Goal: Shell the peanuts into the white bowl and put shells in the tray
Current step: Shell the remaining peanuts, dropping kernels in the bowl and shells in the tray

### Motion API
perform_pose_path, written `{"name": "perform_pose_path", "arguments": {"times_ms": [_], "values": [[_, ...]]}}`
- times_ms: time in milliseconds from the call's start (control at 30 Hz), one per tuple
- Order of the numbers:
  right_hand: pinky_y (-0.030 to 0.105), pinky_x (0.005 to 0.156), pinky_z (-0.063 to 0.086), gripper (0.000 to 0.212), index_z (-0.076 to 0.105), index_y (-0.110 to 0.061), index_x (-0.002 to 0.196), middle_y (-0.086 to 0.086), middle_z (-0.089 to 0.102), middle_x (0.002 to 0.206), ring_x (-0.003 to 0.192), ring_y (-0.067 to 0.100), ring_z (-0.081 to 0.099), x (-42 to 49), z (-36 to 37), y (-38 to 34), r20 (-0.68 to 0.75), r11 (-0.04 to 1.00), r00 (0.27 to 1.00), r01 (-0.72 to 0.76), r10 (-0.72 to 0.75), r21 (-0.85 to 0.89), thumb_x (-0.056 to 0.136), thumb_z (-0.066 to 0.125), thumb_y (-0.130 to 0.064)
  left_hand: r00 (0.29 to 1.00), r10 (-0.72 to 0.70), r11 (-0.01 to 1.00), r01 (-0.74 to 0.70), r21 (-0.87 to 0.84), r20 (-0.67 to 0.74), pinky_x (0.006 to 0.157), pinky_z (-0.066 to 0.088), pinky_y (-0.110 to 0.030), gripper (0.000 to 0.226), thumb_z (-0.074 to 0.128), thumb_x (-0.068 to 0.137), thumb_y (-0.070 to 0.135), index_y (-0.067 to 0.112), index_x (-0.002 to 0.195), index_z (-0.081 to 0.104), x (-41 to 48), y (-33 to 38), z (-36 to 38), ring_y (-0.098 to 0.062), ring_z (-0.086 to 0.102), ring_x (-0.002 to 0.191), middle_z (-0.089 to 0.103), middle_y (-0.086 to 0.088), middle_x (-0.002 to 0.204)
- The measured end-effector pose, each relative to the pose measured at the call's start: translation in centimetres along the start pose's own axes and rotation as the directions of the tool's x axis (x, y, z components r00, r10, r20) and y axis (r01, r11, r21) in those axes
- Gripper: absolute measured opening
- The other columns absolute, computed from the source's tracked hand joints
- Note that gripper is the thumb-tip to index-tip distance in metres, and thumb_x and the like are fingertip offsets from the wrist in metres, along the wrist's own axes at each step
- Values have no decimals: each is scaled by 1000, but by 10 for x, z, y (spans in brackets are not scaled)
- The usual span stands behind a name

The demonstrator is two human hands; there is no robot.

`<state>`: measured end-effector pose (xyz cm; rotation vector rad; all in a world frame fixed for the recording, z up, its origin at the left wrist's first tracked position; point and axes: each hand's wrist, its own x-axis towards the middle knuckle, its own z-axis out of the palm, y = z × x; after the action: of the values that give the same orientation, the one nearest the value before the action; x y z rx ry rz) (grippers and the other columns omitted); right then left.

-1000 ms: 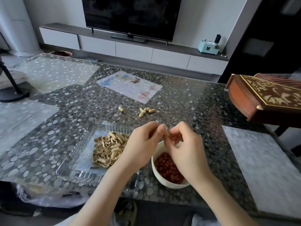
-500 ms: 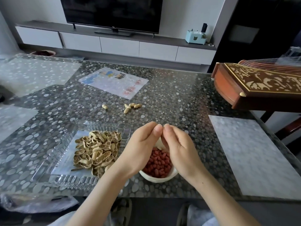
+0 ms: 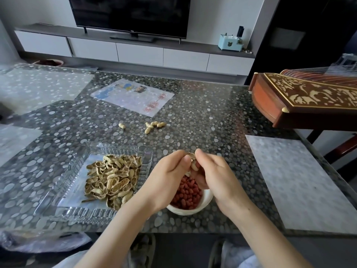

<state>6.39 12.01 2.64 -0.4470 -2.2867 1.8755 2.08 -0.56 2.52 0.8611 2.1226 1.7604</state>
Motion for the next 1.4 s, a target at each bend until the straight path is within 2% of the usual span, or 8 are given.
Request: {"name": "perform_pose_path", "arguments": {"times_ms": [100,200,433,733,933,1067,1300,1400], "values": [[35,65,39,51,50,-5,65,5,49,67,66,18,48,2,1,1,6,997,999,-31,31,-69,99,40,-42,996,-72,995,76,-72,54,81,46,-35,28,44,99,26,13,83,63,1,-5,-6,-15,60,81,65,1,79],[32,61,37,55,48,0,67,7,46,65,61,17,47,4,2,0,-32,989,999,-33,29,-142,99,39,-44,992,-112,990,116,-82,57,70,37,-30,38,47,98,26,32,61,56,0,-8,-10,-5,49,66,54,16,62],[26,48,35,51,62,-3,71,1,51,53,48,10,46,6,-3,5,-10,831,973,191,-229,-522,99,40,-40,993,-82,954,104,283,-86,54,28,-21,38,47,96,33,17,62,48,2,-7,-18,-4,37,52,44,10,57],[13,49,33,38,65,-18,69,-18,50,43,44,0,46,8,-2,7,-79,928,975,171,-208,-332,96,48,-38,970,-109,926,178,332,-216,48,26,-23,38,49,94,37,12,69,65,3,-5,-34,-5,35,41,46,8,48],[24,56,43,17,71,-18,82,-6,58,54,52,6,51,12,28,-5,70,980,981,186,-181,-76,89,63,-31,819,-224,863,418,283,-528,51,24,-29,26,49,86,16,5,63,49,-1,-15,-91,-17,32,47,40,-3,53],[30,65,54,9,74,-16,85,-1,71,71,66,14,64,27,62,-14,197,926,944,305,-264,-222,87,69,-23,739,-265,751,561,348,-619,51,30,-28,23,49,85,18,4,68,56,-6,-27,-120,-21,40,50,48,-3,53],[21,65,50,21,71,-28,105,-8,70,87,71,6,61,51,97,-21,376,756,897,409,-232,-510,85,68,-34,776,-273,644,586,492,-568,50,33,-27,25,56,91,28,8,75,56,-8,-40,-133,-18,45,56,55,-4,66],[29,64,53,18,70,-21,106,-7,70,92,72,13,64,75,96,-24,247,714,930,368,-273,-596,93,58,-24,778,-219,696,547,465,-588,54,35,-27,16,55,92,29,14,98,56,-8,-40,-138,-11,50,61,56,0,81]]}}
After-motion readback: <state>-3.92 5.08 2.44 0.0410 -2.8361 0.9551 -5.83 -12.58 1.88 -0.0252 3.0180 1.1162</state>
